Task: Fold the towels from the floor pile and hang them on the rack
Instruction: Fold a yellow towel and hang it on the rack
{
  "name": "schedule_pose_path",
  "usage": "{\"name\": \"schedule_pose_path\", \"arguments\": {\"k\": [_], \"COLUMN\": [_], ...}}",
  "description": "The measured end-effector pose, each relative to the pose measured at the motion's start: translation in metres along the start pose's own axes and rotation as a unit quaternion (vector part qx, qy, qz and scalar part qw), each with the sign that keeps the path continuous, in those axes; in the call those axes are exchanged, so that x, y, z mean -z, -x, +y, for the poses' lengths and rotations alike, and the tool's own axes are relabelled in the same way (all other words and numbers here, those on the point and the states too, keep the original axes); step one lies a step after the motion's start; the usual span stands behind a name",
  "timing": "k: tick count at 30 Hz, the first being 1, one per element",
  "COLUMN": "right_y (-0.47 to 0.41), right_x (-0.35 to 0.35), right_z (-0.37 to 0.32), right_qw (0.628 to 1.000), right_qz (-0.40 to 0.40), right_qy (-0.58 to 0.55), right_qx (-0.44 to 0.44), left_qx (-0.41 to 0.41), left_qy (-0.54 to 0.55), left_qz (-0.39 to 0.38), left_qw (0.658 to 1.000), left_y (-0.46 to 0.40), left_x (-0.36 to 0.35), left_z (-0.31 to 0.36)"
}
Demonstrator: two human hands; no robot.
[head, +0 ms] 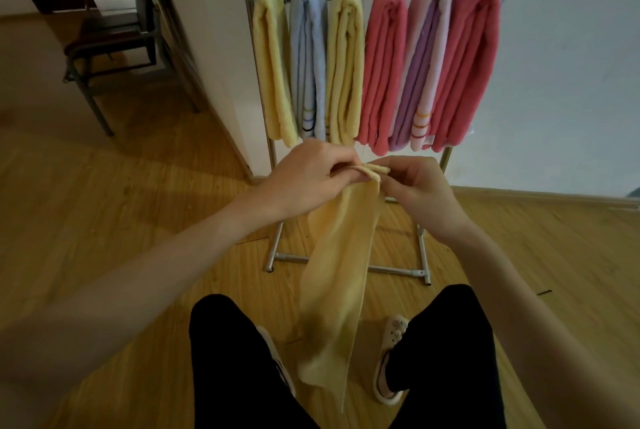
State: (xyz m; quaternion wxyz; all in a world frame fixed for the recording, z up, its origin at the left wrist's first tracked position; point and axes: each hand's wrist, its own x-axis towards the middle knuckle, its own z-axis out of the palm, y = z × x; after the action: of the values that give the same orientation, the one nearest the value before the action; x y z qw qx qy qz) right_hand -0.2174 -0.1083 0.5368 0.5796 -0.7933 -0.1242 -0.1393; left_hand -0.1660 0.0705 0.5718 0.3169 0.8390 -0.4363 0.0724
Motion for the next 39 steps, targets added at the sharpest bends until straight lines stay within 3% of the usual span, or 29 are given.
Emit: {"name": "schedule_pose_path", "arguments": {"k": [7,12,16,19,24,28,33,36,39], "right_y": [0.0,0.001,0.002,0.001,-0.011,-0.019,-0.02,-0.014,-0.01], "right_x": [-0.003,0.0,0.001,0.001,0.009,0.016,0.022,0.02,0.023], "right_z": [0.0,-0.002,0.001,0.003,0.006,0.01,0.012,0.011,0.017], "right_qw": [0.998,0.987,0.991,0.996,0.999,1.0,0.999,0.998,0.998], "right_qz": [-0.05,-0.095,-0.119,-0.093,-0.041,-0.004,-0.02,-0.044,-0.028], "right_qy": [-0.021,-0.11,-0.056,-0.004,0.031,0.025,0.026,0.044,0.064], "right_qx": [-0.018,-0.064,-0.02,0.017,0.012,0.0,-0.001,0.0,-0.008], "left_qx": [0.034,0.056,0.076,0.098,0.113,0.151,0.172,0.096,0.053], "left_qy": [-0.017,-0.029,-0.01,0.026,0.157,0.2,0.119,-0.03,-0.094], "left_qz": [0.045,0.074,0.087,0.085,0.032,0.008,-0.017,0.03,0.083], "left_qw": [0.998,0.995,0.993,0.991,0.981,0.968,0.978,0.994,0.991], "left_y": [0.004,0.005,0.003,-0.001,-0.003,0.015,0.045,0.059,0.062], "left_x": [-0.004,-0.009,-0.008,-0.008,-0.008,-0.014,-0.036,-0.044,-0.035], "left_z": [-0.005,-0.008,-0.006,-0.007,-0.012,-0.032,-0.055,-0.064,-0.068]}}
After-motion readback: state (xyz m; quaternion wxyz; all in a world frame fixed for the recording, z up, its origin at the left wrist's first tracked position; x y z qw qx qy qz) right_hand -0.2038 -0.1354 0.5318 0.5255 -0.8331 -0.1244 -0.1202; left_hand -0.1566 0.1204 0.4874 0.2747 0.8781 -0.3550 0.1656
